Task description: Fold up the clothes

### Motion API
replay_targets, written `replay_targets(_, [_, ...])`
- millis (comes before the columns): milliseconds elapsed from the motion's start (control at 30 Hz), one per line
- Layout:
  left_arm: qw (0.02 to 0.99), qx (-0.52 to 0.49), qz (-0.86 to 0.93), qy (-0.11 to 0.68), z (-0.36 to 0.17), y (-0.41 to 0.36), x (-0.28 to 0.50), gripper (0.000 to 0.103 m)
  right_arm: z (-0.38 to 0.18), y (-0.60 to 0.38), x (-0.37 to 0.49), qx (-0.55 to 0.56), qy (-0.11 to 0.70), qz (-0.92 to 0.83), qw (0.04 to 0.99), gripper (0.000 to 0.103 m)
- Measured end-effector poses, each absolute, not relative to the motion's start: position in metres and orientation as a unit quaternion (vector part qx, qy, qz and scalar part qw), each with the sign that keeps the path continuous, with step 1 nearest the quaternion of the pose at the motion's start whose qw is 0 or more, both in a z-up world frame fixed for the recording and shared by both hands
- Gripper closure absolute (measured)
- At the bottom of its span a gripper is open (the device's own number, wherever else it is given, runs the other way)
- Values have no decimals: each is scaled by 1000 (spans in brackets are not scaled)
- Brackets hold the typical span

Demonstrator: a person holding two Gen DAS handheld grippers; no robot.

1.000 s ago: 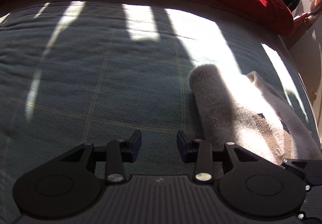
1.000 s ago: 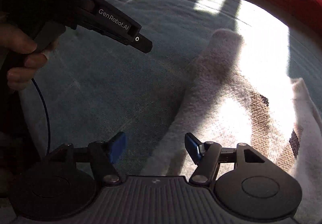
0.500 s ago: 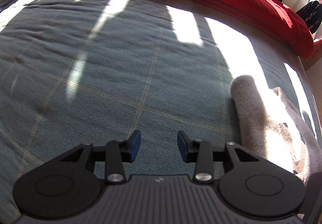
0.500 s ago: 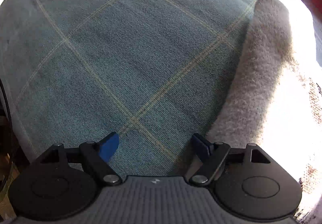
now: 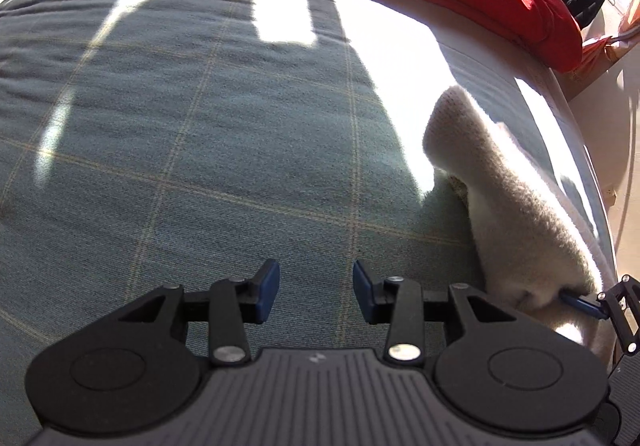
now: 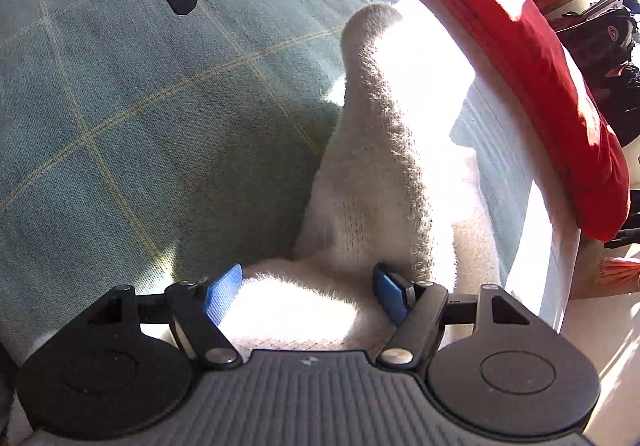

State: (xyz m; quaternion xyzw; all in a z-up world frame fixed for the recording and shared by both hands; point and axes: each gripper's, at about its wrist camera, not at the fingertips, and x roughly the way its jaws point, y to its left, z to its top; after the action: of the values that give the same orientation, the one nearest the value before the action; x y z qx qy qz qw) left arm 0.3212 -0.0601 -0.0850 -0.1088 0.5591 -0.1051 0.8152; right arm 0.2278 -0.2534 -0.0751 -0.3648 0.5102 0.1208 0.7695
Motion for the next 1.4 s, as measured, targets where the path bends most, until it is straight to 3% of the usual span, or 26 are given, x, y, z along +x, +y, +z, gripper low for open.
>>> replay_targets(267, [798, -68, -177, 572, -87, -122, 322, 63, -60, -327, 236, -330, 524, 46, 784, 27])
replay_targets(333, [795, -54, -194, 572, -87, -137, 322, 62, -61, -344, 241, -315, 533, 23, 785, 21])
replay_targets(367, [793, -48, -201, 573, -87, -145, 322, 62, -62, -357, 249, -309, 538, 3, 784, 8])
replay_targets(400, [792, -43, -208, 573, -87, -152, 322, 62, -64, -370, 250, -300, 545, -14, 783, 3])
replay_targets(567, [779, -33, -249, 574, -94, -189, 326, 58, -78, -421, 254, -236, 578, -51, 780, 3])
replay_targets(933, [753, -19, -322, 573, -133, -249, 349, 61, -85, -441, 257, -194, 571, -29, 797, 1])
replay_targets(1400, [645, -176, -296, 682, -157, -226, 301, 61, -81, -447, 259, -164, 566, 3, 808, 1])
